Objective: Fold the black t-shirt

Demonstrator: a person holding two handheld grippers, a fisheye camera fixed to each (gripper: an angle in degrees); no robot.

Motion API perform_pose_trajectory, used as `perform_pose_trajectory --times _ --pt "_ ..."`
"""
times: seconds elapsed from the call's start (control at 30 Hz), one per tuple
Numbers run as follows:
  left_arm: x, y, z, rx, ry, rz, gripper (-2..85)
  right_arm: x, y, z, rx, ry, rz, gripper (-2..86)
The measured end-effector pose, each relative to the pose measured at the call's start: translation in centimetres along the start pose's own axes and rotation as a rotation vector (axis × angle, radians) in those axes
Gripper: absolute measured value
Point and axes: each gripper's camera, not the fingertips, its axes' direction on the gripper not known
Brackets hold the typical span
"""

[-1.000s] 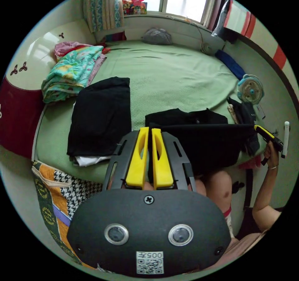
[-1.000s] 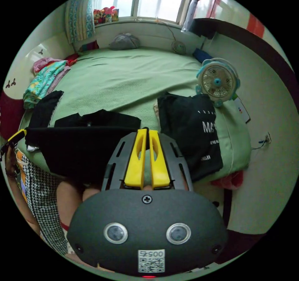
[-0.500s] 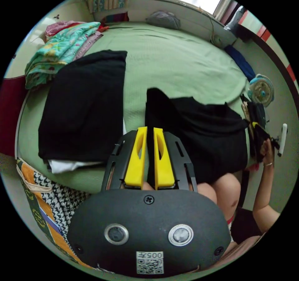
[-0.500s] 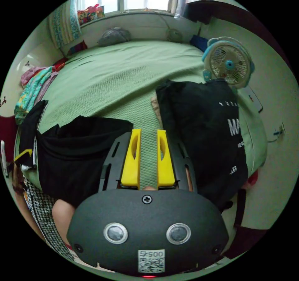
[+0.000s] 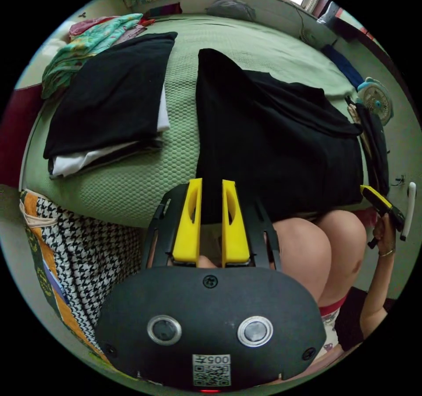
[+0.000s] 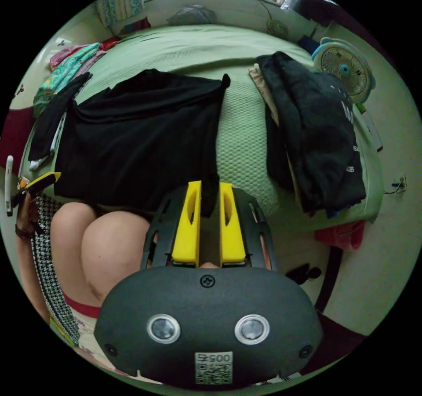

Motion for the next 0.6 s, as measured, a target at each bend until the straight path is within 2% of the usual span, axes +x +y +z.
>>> perform_pose_trajectory --times 0.17,0.33,0.43,0.6 --pt "0.0 -2.1 0.8 -0.02 -0.016 0.0 3.6 0.0 -1.5 0.4 0.013 0.095 -0.01 -0.7" --pt "-0.2 -3.9 2.4 -0.001 -0.039 0.009 3.2 0.1 -3.2 2.7 -0.021 0.087 -0.03 -0.2" --pt "-1.0 -4.9 1.7 0.007 0.011 0.003 3.9 0.5 -4.1 1.6 -0.002 0.024 0.005 2.1" --pt "-1.8 -7.9 -0.5 0.155 -0.015 -0.071 2.4 0.7 -7.0 -0.7 0.141 -0.035 -0.002 4.8"
